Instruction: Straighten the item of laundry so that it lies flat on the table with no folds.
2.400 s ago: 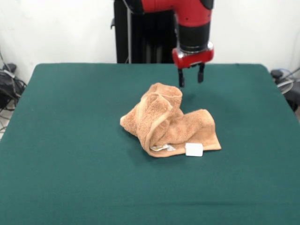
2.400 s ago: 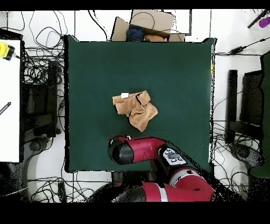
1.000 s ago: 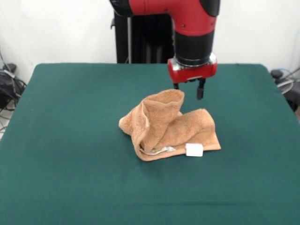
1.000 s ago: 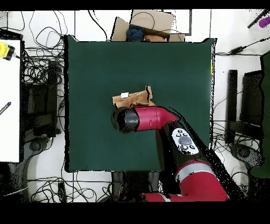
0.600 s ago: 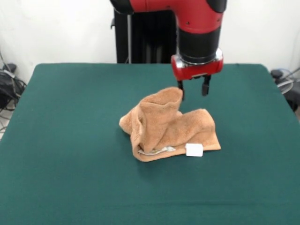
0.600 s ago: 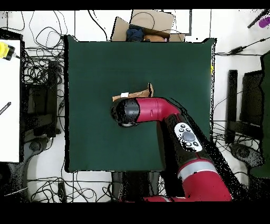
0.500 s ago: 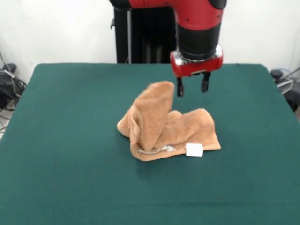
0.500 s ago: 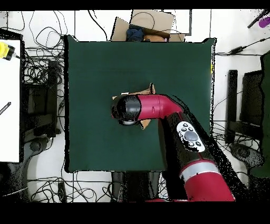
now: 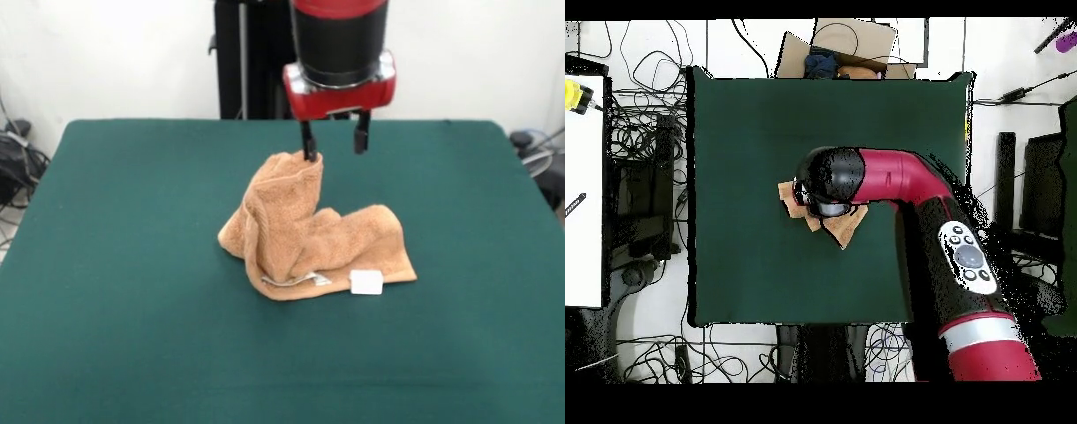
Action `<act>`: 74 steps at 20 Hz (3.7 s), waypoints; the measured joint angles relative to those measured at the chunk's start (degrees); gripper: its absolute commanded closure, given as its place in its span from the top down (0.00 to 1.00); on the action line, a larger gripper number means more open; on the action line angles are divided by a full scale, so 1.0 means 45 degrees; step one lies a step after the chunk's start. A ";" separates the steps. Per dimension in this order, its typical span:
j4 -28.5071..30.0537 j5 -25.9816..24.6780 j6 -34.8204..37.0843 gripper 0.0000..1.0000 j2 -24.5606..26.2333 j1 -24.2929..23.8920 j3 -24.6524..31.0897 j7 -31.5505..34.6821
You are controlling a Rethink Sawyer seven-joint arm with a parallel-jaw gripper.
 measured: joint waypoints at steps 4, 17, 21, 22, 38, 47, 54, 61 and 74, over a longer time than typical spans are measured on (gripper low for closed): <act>-0.0422 -0.0024 0.0045 1.00 -0.0003 -0.0389 0.0321 0.0000; -0.0715 -0.0809 -0.0847 1.00 0.0576 -0.0986 0.0868 0.0000; -0.0719 -0.1289 -0.1078 1.00 0.0904 -0.1118 0.1089 0.0000; -0.0719 -0.1458 -0.1169 1.00 0.1014 -0.1189 0.1112 0.0000; -0.0614 -0.2854 -0.1784 0.00 0.1623 -0.1877 0.1307 0.0000; -0.0346 -0.2859 -0.1784 1.00 0.1623 -0.1879 0.1463 0.0000; 0.0031 -0.2856 -0.1787 1.00 0.1382 -0.1879 0.1483 0.0000; 0.0440 -0.2814 -0.1795 1.00 0.0570 -0.1934 0.1520 0.0000; 0.0730 -0.4386 -0.4318 1.00 0.2440 -0.2866 0.1537 0.0000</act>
